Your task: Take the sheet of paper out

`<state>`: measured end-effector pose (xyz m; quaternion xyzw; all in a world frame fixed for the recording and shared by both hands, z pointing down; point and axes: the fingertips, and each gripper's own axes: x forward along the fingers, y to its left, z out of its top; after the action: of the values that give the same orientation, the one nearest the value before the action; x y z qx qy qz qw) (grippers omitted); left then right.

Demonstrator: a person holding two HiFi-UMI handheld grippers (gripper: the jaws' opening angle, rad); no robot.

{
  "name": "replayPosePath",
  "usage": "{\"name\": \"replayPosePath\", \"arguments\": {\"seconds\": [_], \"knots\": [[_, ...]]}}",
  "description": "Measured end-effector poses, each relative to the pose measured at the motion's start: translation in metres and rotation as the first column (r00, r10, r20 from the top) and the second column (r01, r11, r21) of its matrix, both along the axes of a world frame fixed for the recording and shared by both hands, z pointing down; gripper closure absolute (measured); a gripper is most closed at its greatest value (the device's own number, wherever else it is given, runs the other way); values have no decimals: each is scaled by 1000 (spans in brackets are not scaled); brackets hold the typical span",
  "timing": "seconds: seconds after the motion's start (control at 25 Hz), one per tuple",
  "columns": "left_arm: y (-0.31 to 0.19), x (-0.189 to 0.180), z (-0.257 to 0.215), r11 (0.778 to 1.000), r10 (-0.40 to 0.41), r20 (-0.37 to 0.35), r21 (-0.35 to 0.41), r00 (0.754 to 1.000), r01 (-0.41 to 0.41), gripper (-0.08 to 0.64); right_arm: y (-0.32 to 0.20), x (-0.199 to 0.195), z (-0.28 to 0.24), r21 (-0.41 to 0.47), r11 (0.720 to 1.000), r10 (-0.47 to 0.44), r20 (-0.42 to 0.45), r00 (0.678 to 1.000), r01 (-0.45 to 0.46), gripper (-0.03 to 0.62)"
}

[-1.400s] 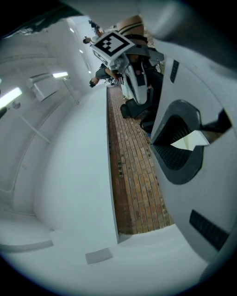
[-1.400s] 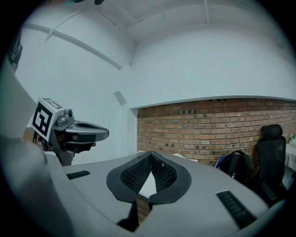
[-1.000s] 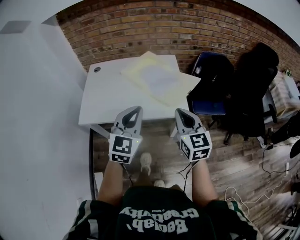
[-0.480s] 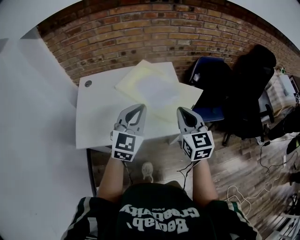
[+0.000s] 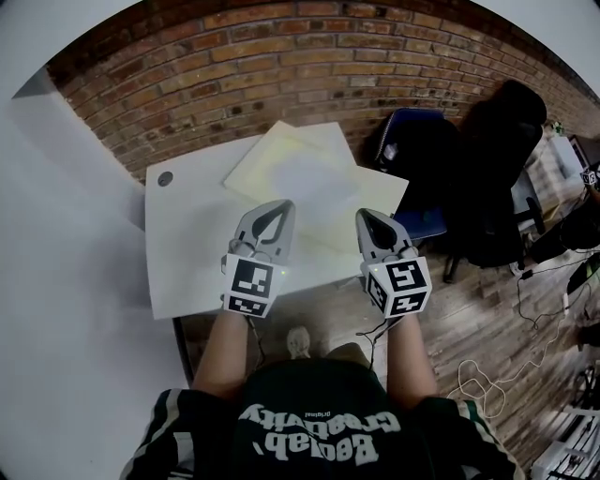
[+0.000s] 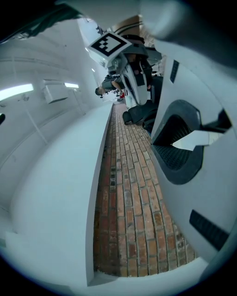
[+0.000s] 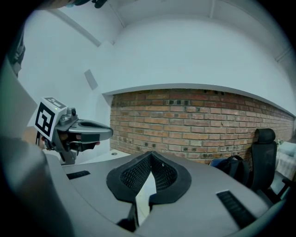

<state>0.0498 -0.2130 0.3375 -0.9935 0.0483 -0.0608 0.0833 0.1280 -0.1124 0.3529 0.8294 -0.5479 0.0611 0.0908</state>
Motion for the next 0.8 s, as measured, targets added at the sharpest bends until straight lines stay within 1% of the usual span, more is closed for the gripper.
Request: {"name": "replayPosePath", "arguments": {"seconds": [0.2, 0.48, 0.8], "knots": [[-13, 6, 7, 1000, 14, 4, -12, 1000, -14, 560, -12, 8, 2, -13, 1000, 16, -15, 1000, -16, 600], [-25, 15, 15, 999, 15, 13, -28, 1000, -14, 560, -22, 23, 4, -28, 999, 33, -27, 999, -34, 600], [-35, 32, 28, 999, -14, 38, -42, 999, 16, 560, -31, 44, 9, -27, 999, 18, -16, 1000, -18, 600]]}}
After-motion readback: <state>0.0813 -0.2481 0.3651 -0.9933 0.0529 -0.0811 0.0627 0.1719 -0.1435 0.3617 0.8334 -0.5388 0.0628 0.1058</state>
